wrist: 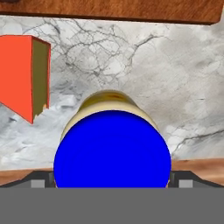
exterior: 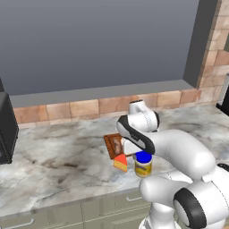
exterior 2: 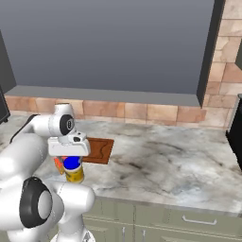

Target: Retrieve the reheated potato from the microwave, then place the potato, cheese, and condiment on the cutting board.

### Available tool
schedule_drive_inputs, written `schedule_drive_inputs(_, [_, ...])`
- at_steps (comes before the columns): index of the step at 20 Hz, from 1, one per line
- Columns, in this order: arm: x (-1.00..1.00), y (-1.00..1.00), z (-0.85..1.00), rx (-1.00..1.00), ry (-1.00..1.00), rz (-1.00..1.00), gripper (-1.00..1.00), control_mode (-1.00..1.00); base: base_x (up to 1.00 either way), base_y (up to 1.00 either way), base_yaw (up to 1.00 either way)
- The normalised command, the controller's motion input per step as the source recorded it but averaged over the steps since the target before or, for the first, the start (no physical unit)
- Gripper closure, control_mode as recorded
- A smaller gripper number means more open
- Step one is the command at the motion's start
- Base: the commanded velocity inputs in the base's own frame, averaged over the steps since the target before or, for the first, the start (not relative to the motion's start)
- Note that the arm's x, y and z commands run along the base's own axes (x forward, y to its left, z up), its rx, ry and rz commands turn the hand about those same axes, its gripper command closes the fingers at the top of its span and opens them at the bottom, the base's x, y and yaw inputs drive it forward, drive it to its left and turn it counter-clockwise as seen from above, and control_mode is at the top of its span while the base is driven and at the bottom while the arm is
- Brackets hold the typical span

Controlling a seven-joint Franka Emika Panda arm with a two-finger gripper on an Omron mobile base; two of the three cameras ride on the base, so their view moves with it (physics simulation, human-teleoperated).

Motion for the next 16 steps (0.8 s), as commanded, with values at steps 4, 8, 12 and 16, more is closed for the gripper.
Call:
schedule_drive_inputs(4, [-0.12, -0.27, -0.94, -0.04, 0.01, 0.00, -1.00, -1.00, 0.00, 0.00, 0.00])
schedule_drive_inputs(8, [-0.18, -0.36, -0.94, 0.00, 0.00, 0.01, -1.00, -1.00, 0.00, 0.00, 0.00])
schedule_drive_inputs(12, [-0.19, -0.30, -0.94, 0.00, 0.00, 0.00, -1.00, -1.00, 0.00, 0.00, 0.00])
schedule_drive_inputs(16, [-0.21, -0.18, -0.94, 0.00, -0.08, 0.00, -1.00, -1.00, 0.00, 0.00, 0.00])
